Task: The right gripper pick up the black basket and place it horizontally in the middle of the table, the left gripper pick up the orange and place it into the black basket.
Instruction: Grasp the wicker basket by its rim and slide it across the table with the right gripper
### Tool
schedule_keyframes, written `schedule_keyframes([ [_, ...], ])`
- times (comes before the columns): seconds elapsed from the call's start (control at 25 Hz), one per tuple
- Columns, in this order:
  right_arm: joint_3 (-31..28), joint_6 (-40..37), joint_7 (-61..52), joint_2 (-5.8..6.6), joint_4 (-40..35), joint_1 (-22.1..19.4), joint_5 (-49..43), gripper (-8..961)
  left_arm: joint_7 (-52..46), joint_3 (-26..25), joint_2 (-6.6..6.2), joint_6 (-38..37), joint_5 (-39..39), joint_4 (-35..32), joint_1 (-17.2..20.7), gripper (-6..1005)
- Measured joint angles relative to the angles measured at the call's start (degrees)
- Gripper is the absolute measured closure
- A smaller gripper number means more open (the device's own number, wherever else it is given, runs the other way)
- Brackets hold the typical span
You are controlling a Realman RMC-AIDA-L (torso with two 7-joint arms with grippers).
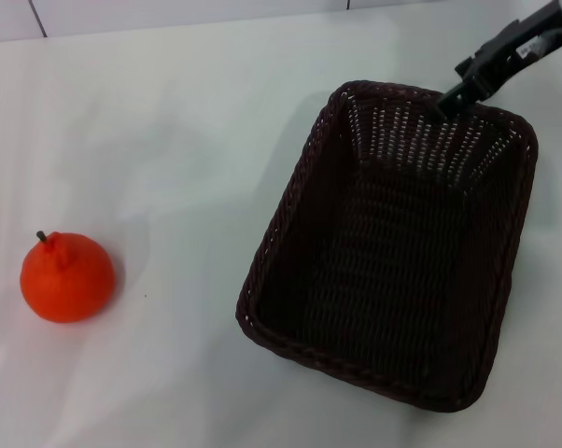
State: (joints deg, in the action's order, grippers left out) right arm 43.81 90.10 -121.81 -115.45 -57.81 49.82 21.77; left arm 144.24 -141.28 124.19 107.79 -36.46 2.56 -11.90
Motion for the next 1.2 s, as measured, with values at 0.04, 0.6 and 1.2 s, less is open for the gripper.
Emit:
schedule_keyframes([
  [0.04,0.36,-0.64,0.36,0.11,1.19,-0.04,-0.11,93,0.0,0.0,0.0,0.01,0.01,0.0,0.0,252],
  [0.6,1.43,-6.91,7.76,0.71,10.35,0.39,3.37,173,-0.02,0.44,0.13,-0.13,-0.29,-0.19,-0.33,251],
  [1.2,0.93,1.57,3.43,2.48,11.01,0.46,-0.61,743,-0.02,0.49,0.27,0.15,-0.34,-0.68,-0.31,250],
])
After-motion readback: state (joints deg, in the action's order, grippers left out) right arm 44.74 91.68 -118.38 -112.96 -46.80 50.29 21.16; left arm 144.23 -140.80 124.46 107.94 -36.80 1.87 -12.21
